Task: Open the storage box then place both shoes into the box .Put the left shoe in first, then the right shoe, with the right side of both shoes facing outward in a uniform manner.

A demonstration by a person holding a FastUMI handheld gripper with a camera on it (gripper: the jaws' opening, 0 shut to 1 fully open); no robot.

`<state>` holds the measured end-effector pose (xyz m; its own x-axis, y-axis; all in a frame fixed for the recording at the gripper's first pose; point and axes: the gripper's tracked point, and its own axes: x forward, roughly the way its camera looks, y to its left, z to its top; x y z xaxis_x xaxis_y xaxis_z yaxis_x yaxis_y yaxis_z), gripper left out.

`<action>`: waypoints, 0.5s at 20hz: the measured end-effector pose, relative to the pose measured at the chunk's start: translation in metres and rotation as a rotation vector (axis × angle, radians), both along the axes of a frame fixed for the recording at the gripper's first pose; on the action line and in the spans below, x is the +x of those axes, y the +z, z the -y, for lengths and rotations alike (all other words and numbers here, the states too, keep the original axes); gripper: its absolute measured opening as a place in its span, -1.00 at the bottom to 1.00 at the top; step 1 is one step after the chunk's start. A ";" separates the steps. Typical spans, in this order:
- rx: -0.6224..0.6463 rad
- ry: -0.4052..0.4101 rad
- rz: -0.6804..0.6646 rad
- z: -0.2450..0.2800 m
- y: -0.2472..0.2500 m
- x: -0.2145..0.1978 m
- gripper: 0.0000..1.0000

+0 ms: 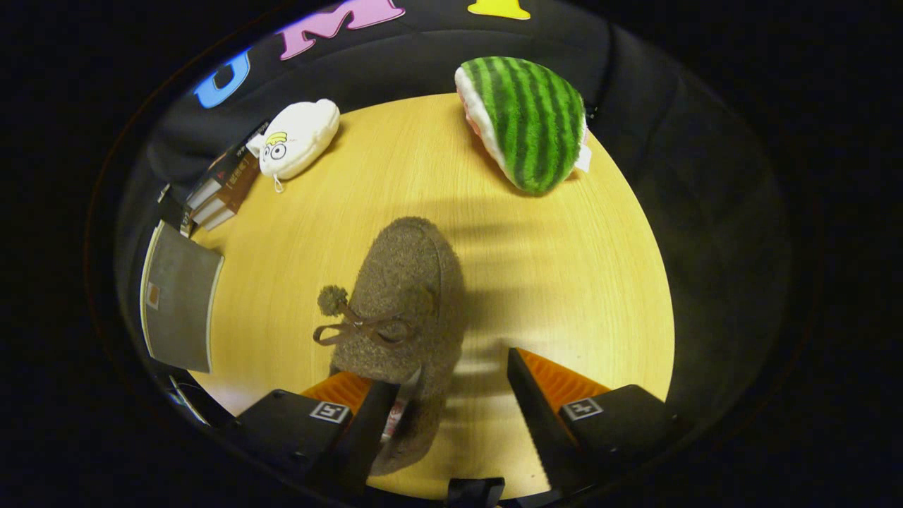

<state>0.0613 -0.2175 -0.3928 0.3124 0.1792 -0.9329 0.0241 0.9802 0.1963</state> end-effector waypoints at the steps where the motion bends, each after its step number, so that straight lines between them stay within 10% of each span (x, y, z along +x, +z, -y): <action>1: 0.022 -0.009 -0.015 -0.004 0.000 -0.002 0.55; 5: 0.019 -0.042 -0.002 -0.002 0.000 0.001 -0.59; 10: 0.097 -0.094 -0.012 -0.014 0.017 -0.010 -0.89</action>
